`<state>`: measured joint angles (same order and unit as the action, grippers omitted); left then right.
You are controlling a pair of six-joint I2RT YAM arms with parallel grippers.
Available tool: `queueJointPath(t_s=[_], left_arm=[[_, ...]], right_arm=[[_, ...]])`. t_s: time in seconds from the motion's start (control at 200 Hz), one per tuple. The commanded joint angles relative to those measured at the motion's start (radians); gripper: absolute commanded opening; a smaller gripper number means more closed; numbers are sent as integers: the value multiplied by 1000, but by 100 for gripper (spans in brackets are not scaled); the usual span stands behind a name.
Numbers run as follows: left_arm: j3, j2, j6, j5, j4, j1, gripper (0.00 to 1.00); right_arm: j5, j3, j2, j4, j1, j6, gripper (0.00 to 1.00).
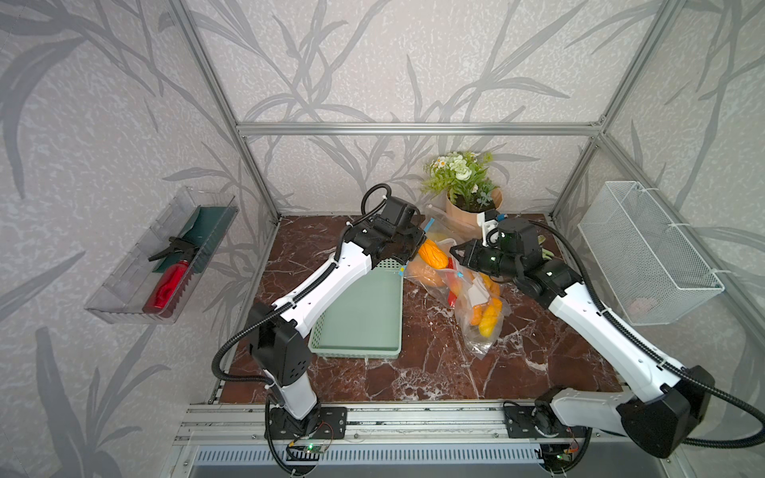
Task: Place the mango in a zip-top bag and seal the zipper
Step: Place the mango in the zipper food storage bag.
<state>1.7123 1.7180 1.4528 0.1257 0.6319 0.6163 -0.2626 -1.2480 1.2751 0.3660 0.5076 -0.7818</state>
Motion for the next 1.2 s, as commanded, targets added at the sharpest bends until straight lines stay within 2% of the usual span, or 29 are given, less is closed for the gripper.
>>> queueJointPath(t_s=[0.0, 0.115, 0.23, 0.345, 0.42, 0.475, 0.62, 0.695, 0.78, 1.08, 1.195], left_arm=[[13, 2, 37, 8, -42, 9, 26], [57, 35, 40, 20, -28, 19, 26], [128, 87, 55, 97, 63, 36, 25], [125, 97, 97, 159, 107, 54, 25], [129, 104, 124, 198, 130, 61, 28], [129, 108, 138, 224, 129, 64, 35], [129, 98, 113, 240, 105, 60, 61], [125, 88, 96, 247, 100, 51, 69], [124, 70, 71, 239, 95, 43, 73], [125, 8, -43, 168, 143, 1, 77], [85, -37, -102, 153, 155, -19, 68]], right_arm=[[-10, -30, 4, -26, -4, -9, 0], [-7, -25, 3, -28, -2, -12, 0], [-3, -27, 3, -29, -3, -7, 0], [6, -48, 9, -27, -3, 4, 0], [5, -59, 15, -26, -4, 10, 0], [3, -60, 18, -26, -3, 12, 0], [3, -46, 5, -22, -3, 13, 0], [5, -35, -4, -19, -4, 13, 0], [4, -30, -11, -14, -6, 15, 0], [-15, -50, -23, 21, -24, 28, 0], [-19, -72, -23, 53, -33, 35, 0]])
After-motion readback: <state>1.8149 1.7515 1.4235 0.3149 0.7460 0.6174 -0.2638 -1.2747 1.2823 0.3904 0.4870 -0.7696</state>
